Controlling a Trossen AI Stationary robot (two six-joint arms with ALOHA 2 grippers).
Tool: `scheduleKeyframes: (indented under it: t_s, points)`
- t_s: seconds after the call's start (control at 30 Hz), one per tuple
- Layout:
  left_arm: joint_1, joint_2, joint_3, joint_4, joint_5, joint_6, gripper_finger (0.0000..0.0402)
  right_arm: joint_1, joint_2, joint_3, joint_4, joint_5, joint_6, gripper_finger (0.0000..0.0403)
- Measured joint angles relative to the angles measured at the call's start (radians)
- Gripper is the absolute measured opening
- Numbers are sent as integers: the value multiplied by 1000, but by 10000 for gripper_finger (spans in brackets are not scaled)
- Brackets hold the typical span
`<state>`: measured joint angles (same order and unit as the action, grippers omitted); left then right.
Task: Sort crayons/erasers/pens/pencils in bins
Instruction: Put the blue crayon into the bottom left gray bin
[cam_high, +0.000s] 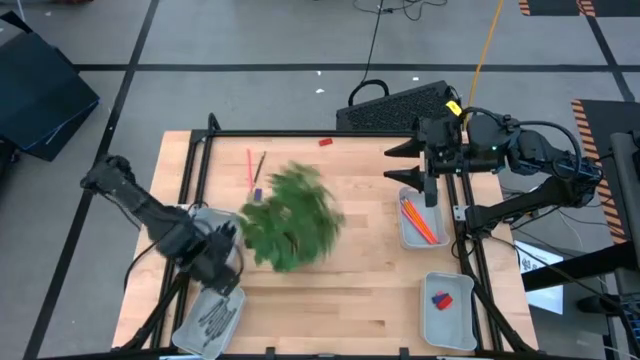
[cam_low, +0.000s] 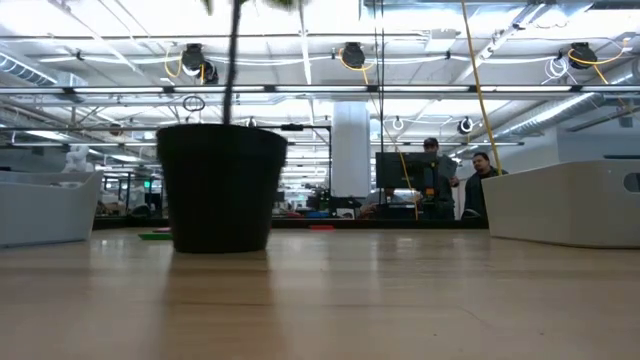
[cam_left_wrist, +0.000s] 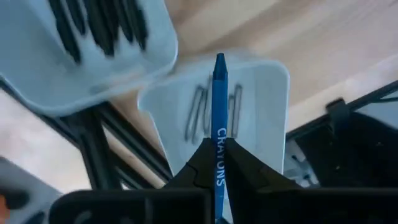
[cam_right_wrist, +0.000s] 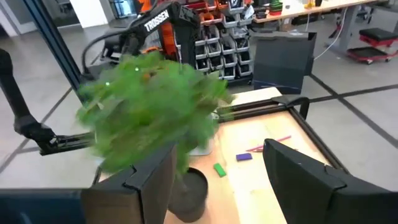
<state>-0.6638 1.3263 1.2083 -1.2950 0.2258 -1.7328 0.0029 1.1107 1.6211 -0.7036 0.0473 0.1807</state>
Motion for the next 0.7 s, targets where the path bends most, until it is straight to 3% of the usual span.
scheduleKeyframes:
  t_s: [0.27, 0.47, 0.7]
  points:
    - [-214, 35, -2, 197, -57, -305, 21, 0, 0, 0, -31, -4, 21, 233]
    - [-310, 143, -3, 322, -38, -372, 15, 0, 1, 0, -56, 0, 47, 233]
    - [-326, 268, -3, 301, -24, -382, 55, 0, 9, 0, -41, 5, 75, 233]
